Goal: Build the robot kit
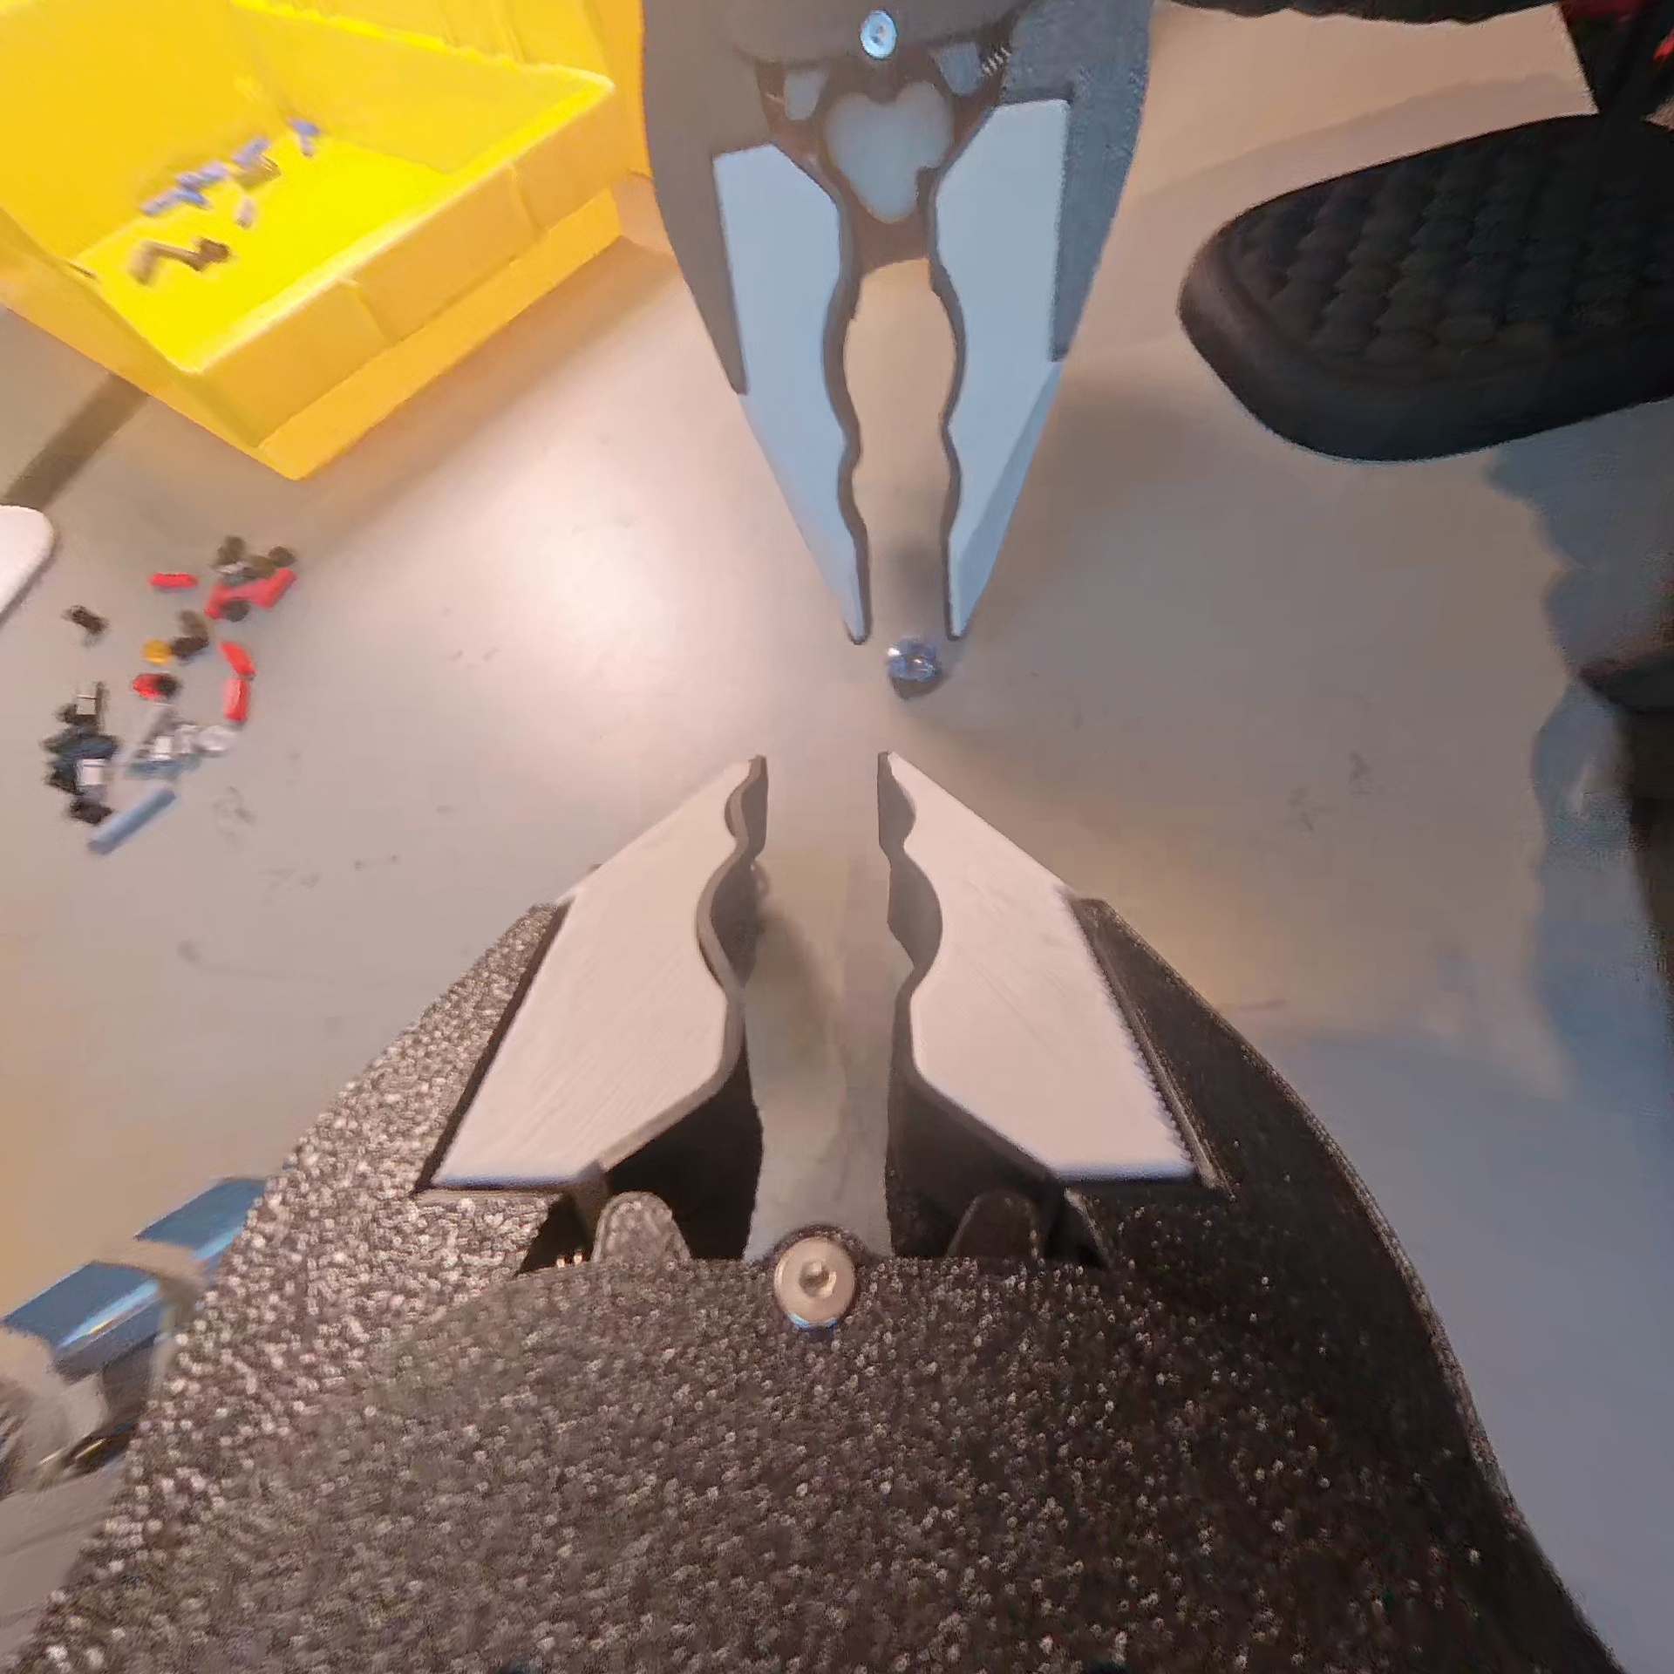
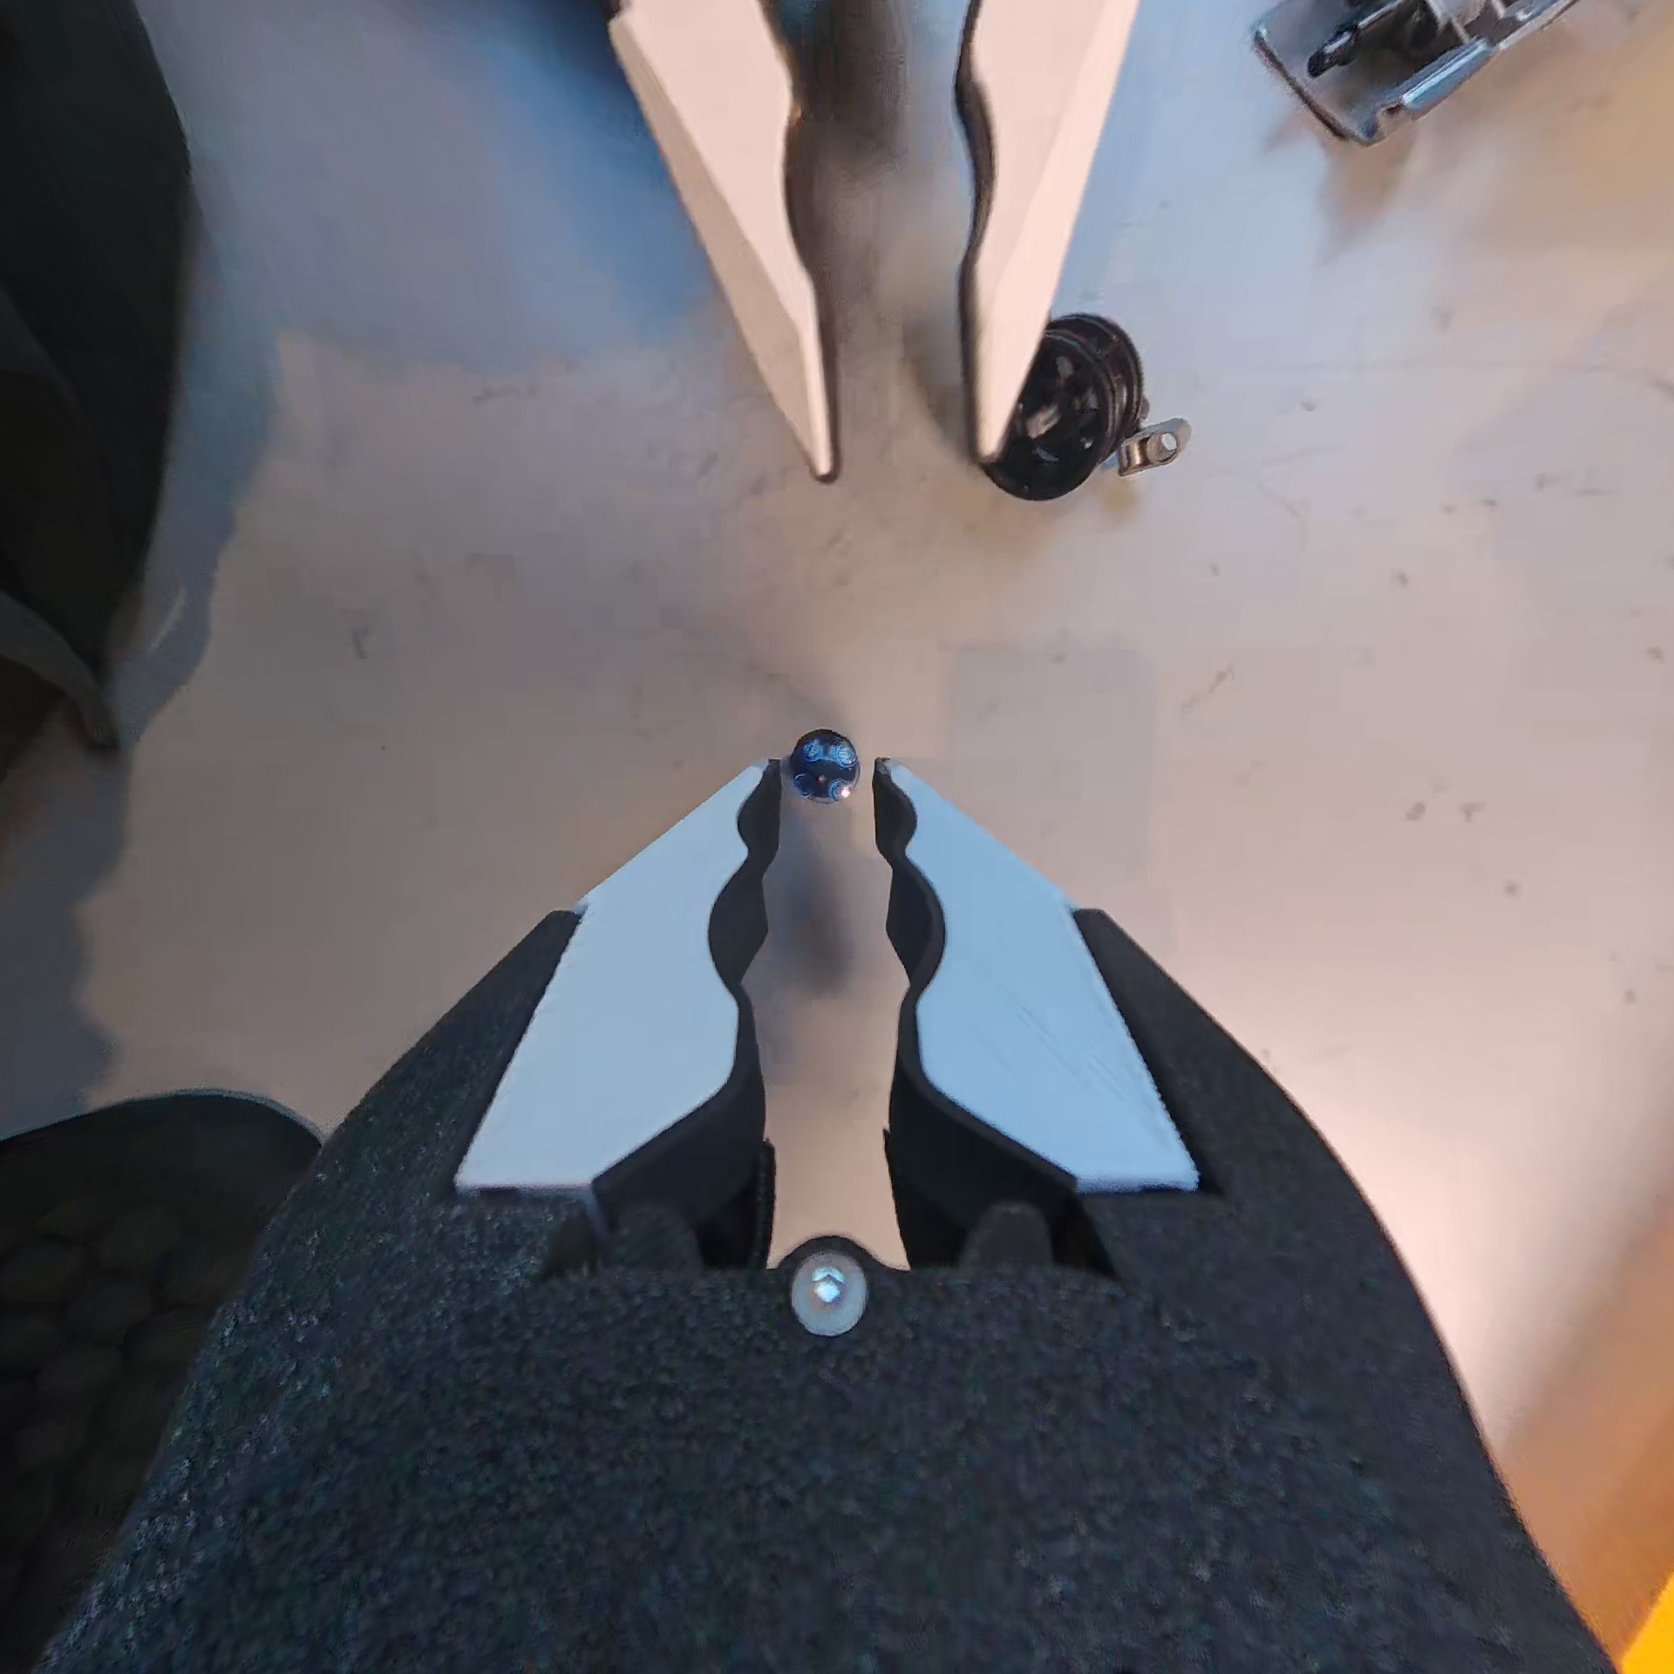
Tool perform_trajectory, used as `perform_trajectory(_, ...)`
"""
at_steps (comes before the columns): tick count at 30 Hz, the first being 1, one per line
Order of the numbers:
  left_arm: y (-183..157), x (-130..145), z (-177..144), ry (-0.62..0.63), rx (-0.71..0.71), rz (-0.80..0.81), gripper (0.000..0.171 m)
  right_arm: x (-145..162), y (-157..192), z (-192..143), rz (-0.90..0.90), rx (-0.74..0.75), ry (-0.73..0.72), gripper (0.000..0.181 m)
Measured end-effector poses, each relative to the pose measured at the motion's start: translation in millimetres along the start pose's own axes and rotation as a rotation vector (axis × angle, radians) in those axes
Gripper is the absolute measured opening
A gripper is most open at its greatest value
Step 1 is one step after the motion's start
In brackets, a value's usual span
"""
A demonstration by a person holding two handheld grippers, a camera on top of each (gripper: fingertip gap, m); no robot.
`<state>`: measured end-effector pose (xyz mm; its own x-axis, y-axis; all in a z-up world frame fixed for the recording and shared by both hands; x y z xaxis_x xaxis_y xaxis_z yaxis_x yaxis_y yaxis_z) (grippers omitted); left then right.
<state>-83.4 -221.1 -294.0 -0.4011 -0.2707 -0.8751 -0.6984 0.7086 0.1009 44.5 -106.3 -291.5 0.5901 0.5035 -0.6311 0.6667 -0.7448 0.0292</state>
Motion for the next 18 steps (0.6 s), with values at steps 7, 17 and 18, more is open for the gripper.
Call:
perform_trajectory(7, -16, 6, 13, 0.082, 0.095, 0.014, 0.024, 9, 4, 10, 0.048, 0.009, -0.036, 0.019)
perform_trajectory(17, -18, 11, 15, 0.136, 0.147, -0.003, 0.025, -5, 19, 23, 0.057, 0.002, -0.076, 0.015)
perform_trajectory(18, -18, 12, 15, 0.146, 0.157, 0.001, 0.025, -7, 21, 26, 0.046, 0.001, -0.068, 0.015)
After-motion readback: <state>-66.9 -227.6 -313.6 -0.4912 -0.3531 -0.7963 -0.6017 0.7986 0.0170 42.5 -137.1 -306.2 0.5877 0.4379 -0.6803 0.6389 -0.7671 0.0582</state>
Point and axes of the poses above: each gripper's, where its closed fingertips meet, z out along the fingers, x out of its underside, y = z × x across the jaws, the point moved 9 cm from there along -z, back along the fingers, and after that the axes turned 4 degrees about -y, right-handed, at the moved point
